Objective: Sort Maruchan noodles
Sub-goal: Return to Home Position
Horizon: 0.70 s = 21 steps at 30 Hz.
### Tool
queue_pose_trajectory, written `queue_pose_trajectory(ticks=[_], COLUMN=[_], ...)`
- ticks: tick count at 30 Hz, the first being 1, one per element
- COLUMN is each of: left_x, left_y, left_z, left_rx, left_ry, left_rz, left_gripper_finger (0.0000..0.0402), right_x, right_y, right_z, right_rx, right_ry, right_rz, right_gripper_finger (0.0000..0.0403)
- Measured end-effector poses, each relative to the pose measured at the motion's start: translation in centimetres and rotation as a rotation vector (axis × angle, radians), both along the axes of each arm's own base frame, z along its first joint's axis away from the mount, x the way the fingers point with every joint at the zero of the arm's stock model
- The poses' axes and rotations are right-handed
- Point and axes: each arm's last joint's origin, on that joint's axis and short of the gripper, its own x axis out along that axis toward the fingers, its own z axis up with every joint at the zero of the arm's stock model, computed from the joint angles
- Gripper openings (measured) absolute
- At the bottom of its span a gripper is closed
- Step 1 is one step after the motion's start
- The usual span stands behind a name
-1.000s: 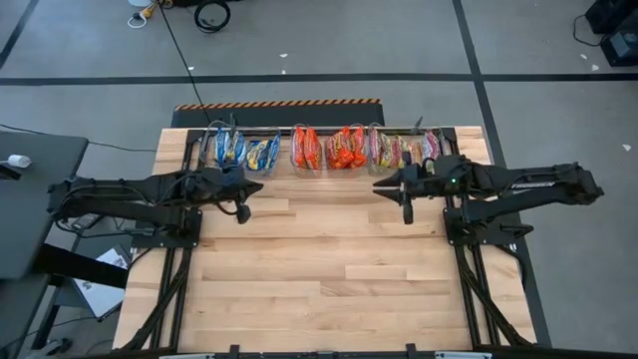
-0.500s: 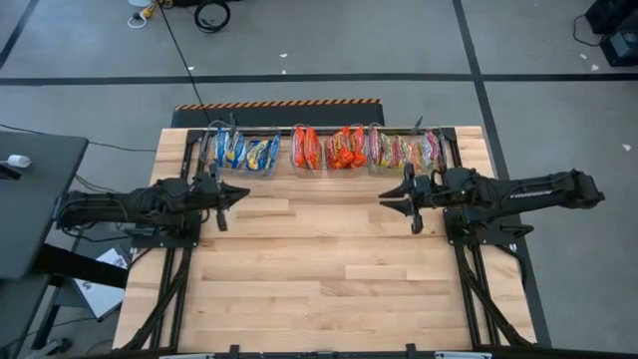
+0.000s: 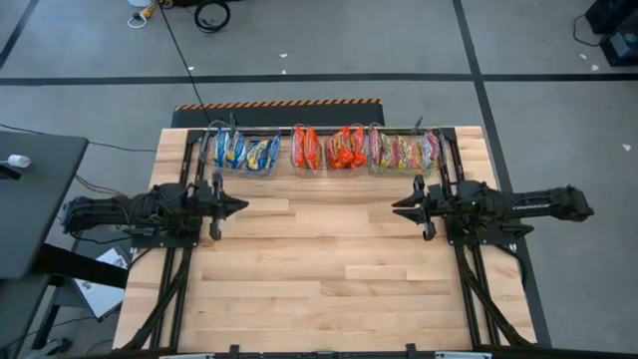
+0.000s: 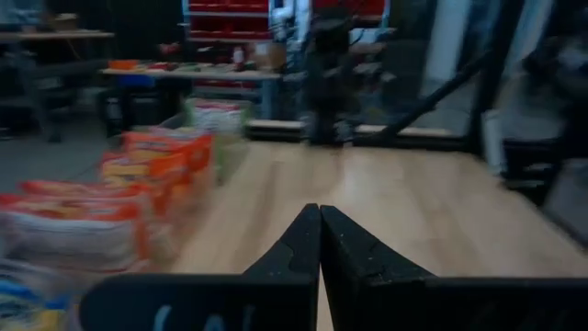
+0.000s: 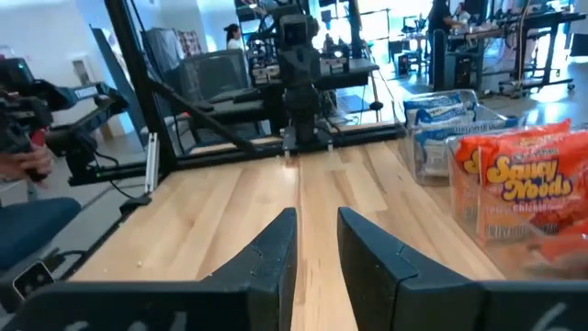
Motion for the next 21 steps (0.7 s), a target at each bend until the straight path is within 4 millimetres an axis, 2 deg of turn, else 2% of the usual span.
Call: queue_pose_trajectory(ticks=[5,17,21], left_x=[-0.1,-0.4,-0.5], left_y=[-0.1,0.0,-0.1], left_z=[-0.6,-1.2,-2.7], left_rx=[-0.059,-0.038,-0.067], left_ry=[-0.022,0.027,-0.011], left_rz=[-0.022,0.015,-0.027], left_gripper_finger=[0.0009,0.0009,0.0009], right_x=[-0.6,-1.4,-1.7], right_y=[0.0,-0.2,-0.1], right_z=[-0.9,-1.9,-1.6], right_rx=[-0.017,-0.018,-0.026], right_ry=[-0.042,0.0,-0.031], right_rz=[-0.001,-0.072,-0.054], right_gripper_finger=[0.0086,0.0087,0.0086])
